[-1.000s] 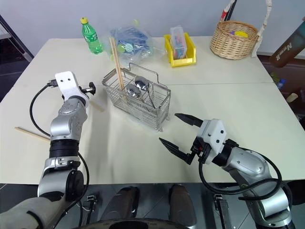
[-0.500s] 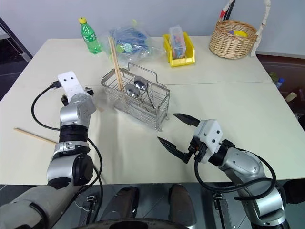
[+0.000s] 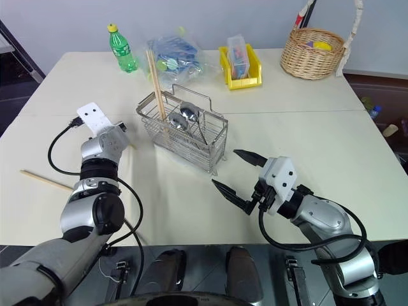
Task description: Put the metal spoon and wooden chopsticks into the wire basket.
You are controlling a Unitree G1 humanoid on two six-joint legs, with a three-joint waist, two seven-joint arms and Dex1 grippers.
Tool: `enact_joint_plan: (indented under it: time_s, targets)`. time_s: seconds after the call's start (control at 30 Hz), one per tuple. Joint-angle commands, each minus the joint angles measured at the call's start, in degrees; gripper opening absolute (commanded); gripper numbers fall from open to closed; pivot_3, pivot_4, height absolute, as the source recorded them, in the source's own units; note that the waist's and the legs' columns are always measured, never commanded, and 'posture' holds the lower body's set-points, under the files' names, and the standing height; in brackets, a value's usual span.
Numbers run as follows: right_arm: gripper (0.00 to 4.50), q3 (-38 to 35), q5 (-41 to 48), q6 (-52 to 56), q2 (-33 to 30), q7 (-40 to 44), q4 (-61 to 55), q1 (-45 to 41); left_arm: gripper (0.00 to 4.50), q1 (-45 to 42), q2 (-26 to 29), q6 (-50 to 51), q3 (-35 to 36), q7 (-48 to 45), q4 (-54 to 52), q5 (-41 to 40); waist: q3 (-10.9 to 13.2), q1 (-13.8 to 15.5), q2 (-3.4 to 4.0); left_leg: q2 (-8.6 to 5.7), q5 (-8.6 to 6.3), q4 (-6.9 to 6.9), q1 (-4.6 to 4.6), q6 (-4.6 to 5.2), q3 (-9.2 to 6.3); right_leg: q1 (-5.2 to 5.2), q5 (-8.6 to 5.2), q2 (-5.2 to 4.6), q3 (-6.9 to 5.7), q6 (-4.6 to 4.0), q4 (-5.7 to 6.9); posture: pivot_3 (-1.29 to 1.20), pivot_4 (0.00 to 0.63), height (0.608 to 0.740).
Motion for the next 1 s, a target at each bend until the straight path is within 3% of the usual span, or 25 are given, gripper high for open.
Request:
enact_joint_plan:
  time_s: [0.03, 0.07, 0.17, 0.37, 0.67, 0.8, 0.87, 1.0]
  targets:
    - [4.45, -0.09, -0.27, -1.54, 0.73, -0.46, -0.73, -0.58, 4.5, -1.13, 1.0, -2.52, 1.03, -0.32, 6.19, -1.32, -0.04, 0.0, 0.02, 0.0, 0.0, 0.0, 0.02, 0.0, 0.0, 0.02, 0.0, 0.0, 0.0, 0.0, 0.0, 0.0, 0.15, 0.74]
    - [4.45, -0.15, -0.34, -1.61, 0.76, -0.53, -0.67, -0.58, 4.5, -1.59, 1.29, -2.95, 1.58, 0.05, 7.69, -1.94, -0.05, -0.01, 0.03, 0.0, 0.0, 0.0, 0.03, 0.0, 0.0, 0.02, 0.0, 0.0, 0.0, 0.0, 0.01, 0.0, 0.15, 0.74]
    - [4.5, -0.41, -0.51, -1.9, 0.77, -0.66, -0.46, -0.52, 3.22, -2.37, 1.96, -5.18, 2.7, 0.6, 11.3, -3.02, -0.12, -0.13, 0.13, 0.0, 0.01, 0.0, 0.05, -0.01, 0.01, 0.02, 0.0, 0.0, 0.0, 0.01, 0.03, 0.0, 0.15, 0.74]
    - [4.5, -0.84, -0.58, -1.95, 0.8, -0.85, -0.33, -0.52, 0.18, -3.07, 2.81, -6.75, 2.42, 0.77, 13.98, -3.57, -0.26, -0.06, 0.27, 0.0, 0.01, 0.01, 0.05, -0.02, 0.01, 0.04, -0.02, 0.0, 0.0, 0.03, 0.04, 0.0, 0.15, 0.74]
    - [4.5, -2.11, 1.27, 0.15, 0.58, -1.77, -0.27, -0.83, 0.08, -2.81, 4.4, -5.82, 1.89, 0.25, 13.82, -3.7, -0.3, -0.13, 0.32, 0.0, 0.01, 0.0, 0.08, -0.02, 0.01, 0.06, -0.03, 0.0, 0.0, 0.05, 0.05, 0.0, 0.15, 0.74]
    - [4.5, -3.44, 2.39, 1.21, 0.21, -2.41, -1.93, 0.11, 0.08, -2.25, 6.61, -2.7, -2.4, -2.19, 6.68, -0.8, -0.28, -0.31, 0.28, 0.0, 0.01, -0.01, 0.09, -0.02, 0.01, 0.06, -0.03, 0.0, 0.0, 0.05, 0.06, 0.0, 0.15, 0.74]
    - [4.5, -3.91, 2.84, 1.59, 0.13, -2.83, -3.0, 0.8, 0.08, -1.58, 7.88, -3.99, -3.62, -6.31, 2.61, -1.0, -0.24, -0.38, 0.21, 0.0, 0.01, -0.01, 0.05, -0.02, 0.01, 0.01, -0.03, 0.0, 0.0, 0.05, 0.07, 0.0, 0.15, 0.74]
    - [4.5, -4.41, 2.97, 1.79, 0.32, -3.66, -4.8, 2.66, 0.08, -0.95, 10.48, -15.72, -5.0, -24.78, -3.66, -4.17, -0.11, -0.11, -0.01, 0.0, 0.04, -0.02, -0.1, -0.07, 0.0, -0.16, -0.03, 0.0, 0.0, 0.04, 0.11, 0.0, 0.15, 0.74]
